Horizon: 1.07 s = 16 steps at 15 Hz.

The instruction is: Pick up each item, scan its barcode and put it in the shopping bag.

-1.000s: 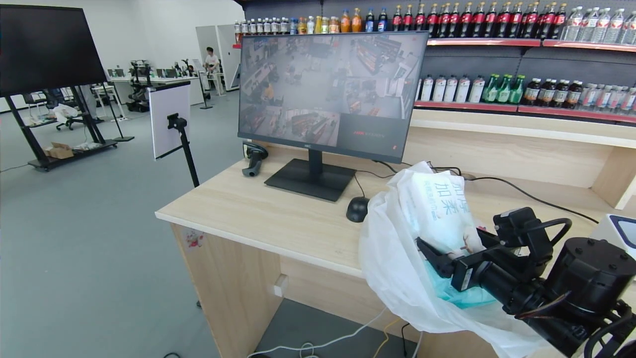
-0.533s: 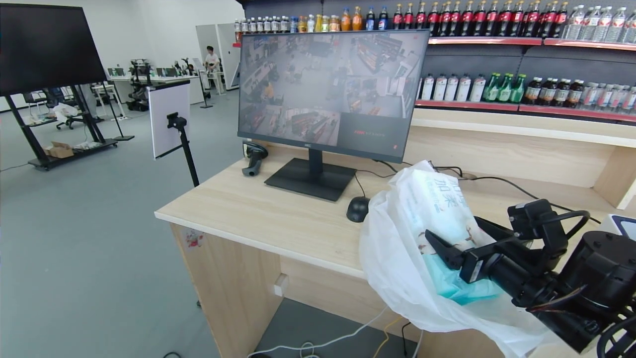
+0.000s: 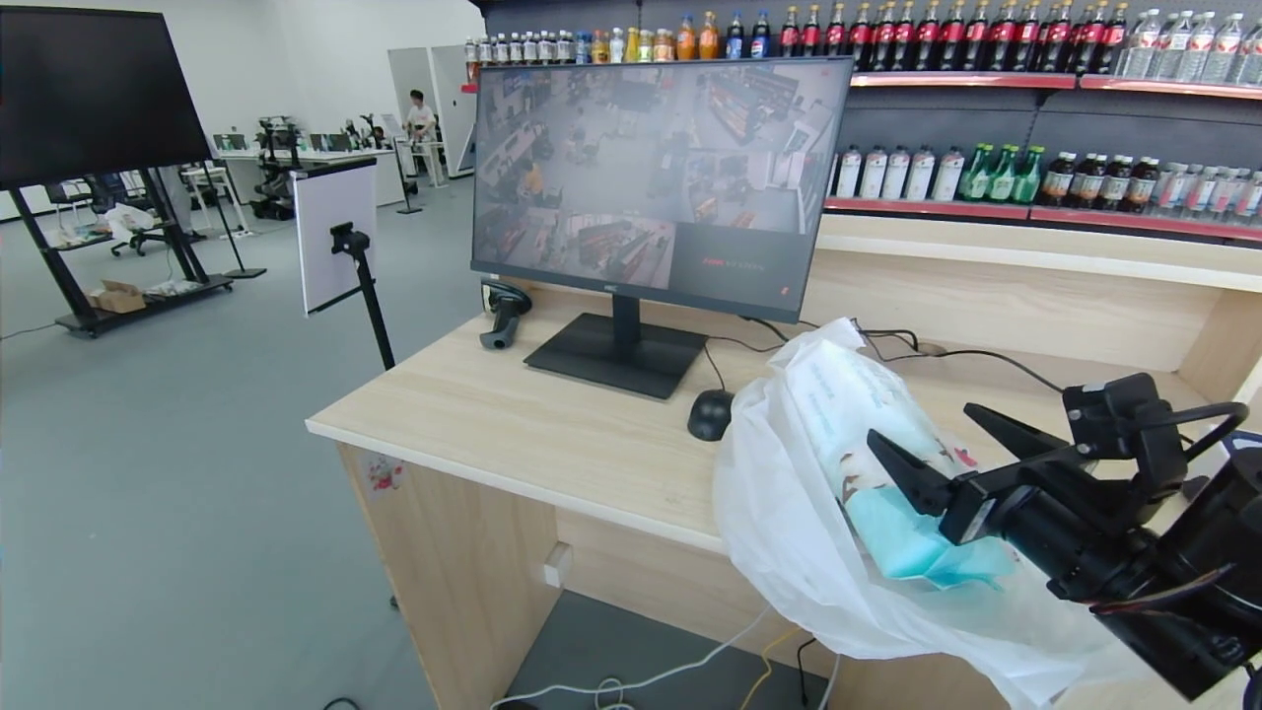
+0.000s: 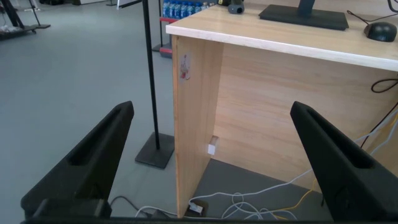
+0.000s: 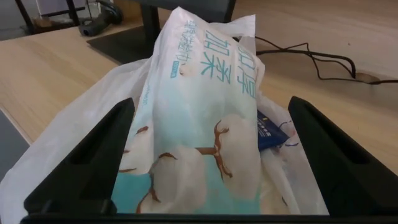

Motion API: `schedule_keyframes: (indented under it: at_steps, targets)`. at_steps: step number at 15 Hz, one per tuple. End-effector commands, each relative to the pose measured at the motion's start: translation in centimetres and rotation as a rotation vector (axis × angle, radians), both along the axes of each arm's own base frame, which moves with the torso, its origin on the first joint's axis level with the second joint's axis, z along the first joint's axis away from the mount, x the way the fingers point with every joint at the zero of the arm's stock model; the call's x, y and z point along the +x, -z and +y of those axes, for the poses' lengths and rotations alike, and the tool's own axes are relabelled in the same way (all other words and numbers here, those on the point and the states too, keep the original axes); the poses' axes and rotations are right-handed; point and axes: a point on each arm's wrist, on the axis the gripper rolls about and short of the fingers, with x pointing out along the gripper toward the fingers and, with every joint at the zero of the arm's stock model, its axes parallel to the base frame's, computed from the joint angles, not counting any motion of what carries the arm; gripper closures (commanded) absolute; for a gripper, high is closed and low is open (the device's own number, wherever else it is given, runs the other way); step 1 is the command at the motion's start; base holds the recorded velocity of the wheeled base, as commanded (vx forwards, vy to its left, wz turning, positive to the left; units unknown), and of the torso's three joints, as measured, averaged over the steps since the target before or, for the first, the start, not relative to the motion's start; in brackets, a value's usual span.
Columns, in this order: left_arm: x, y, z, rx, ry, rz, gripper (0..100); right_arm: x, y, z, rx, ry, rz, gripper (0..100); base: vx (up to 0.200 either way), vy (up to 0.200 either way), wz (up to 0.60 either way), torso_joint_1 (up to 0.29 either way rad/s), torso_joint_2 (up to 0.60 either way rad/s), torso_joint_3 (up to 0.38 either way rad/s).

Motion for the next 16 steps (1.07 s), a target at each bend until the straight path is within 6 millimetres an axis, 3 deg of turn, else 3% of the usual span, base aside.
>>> schedule_keyframes:
  at_steps: [1,4,6,8,12,14,16]
  targets:
    - [0.0,0.0,0.0,0.0,0.0,-0.001,0,-1.3,-1.6,-0.6,0.025,0.003,-0.066,0,0.0,0.0,0.0,0.0,0.0,0.0]
    - [0.0,0.0,0.0,0.0,0.0,0.0,0,-2.9,-2.7,-1.5,0.044,0.017,-0.118,0,0.0,0.0,0.0,0.0,0.0,0.0]
    - [0.0,0.0,0.0,-0.001,0.0,0.0,0,-5.1,-4.3,-2.3,0.077,0.017,-0.205,0,0.0,0.0,0.0,0.0,0.0,0.0]
    - [0.0,0.0,0.0,-0.001,-0.001,0.0,0,-8.4,-3.8,-3.9,0.082,0.046,-0.225,0,0.0,0.0,0.0,0.0,0.0,0.0]
    - [0.0,0.0,0.0,-0.001,-0.001,0.0,0,-11.0,-5.1,-4.9,0.111,0.061,-0.309,0,0.0,0.0,0.0,0.0,0.0,0.0]
    - [0.0,0.0,0.0,-0.003,-0.001,0.0,0,-13.0,-4.3,-5.6,0.085,0.06,-0.232,0,0.0,0.0,0.0,0.0,0.0,0.0]
    - [0.0,0.0,0.0,-0.001,-0.001,0.0,0,-17.0,-1.3,-6.8,0.017,0.047,-0.052,0,0.0,0.0,0.0,0.0,0.0,0.0]
